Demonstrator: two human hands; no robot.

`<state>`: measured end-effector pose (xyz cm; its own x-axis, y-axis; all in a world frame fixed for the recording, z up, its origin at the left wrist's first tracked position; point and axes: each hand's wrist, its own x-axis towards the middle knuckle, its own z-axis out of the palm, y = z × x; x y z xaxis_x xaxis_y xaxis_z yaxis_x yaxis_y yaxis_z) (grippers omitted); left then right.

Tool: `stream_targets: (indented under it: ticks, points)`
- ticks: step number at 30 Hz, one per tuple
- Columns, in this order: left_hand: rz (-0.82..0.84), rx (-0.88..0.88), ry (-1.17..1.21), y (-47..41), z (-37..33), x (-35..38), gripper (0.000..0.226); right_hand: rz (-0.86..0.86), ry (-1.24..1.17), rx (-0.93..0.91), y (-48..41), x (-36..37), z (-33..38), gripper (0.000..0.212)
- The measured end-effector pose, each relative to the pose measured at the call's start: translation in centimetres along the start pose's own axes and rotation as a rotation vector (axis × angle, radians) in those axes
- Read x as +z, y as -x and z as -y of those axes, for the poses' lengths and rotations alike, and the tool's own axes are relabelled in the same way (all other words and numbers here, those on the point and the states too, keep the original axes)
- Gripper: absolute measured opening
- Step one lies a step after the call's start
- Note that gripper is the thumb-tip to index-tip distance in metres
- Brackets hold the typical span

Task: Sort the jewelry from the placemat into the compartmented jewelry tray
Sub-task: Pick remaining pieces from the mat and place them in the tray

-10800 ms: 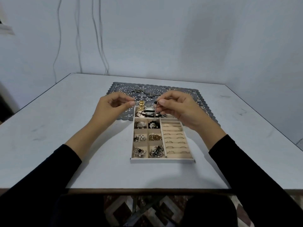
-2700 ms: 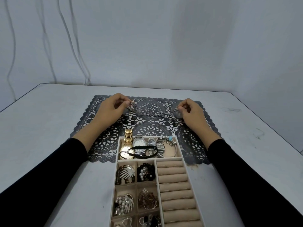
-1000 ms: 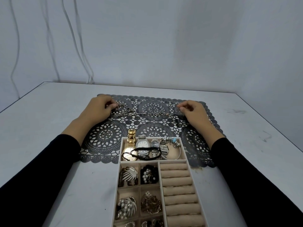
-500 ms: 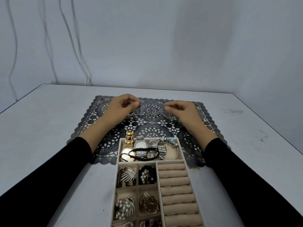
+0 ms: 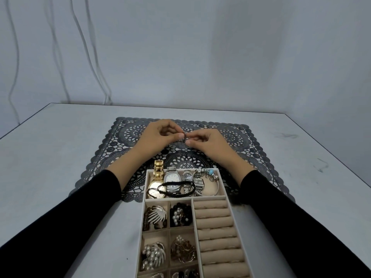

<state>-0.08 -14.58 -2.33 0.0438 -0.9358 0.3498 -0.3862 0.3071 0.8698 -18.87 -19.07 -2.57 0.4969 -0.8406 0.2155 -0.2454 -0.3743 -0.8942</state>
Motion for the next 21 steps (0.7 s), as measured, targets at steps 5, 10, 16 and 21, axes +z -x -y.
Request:
stream_targets:
  ticks: [5, 10, 16, 21]
  points:
    - [0.008, 0.034, -0.010, 0.0, 0.2, 0.0, 0.014, -0.003, 0.020, -0.006, -0.1, 0.3, -0.1, 0.015]
    - [0.013, 0.029, -0.123, 0.1, 0.8, -0.7, 0.013, -0.061, 0.015, 0.012, -0.1, -0.5, -0.5, 0.013]
    - [-0.001, 0.062, -0.456, 0.1, 2.1, -2.7, 0.014, -0.064, 0.131, 0.038, -0.1, -1.9, -1.0, 0.009]
    - [-0.004, 0.116, -0.608, 0.0, 2.3, -4.2, 0.020, -0.080, 0.265, 0.042, 0.0, -3.2, -1.6, 0.005]
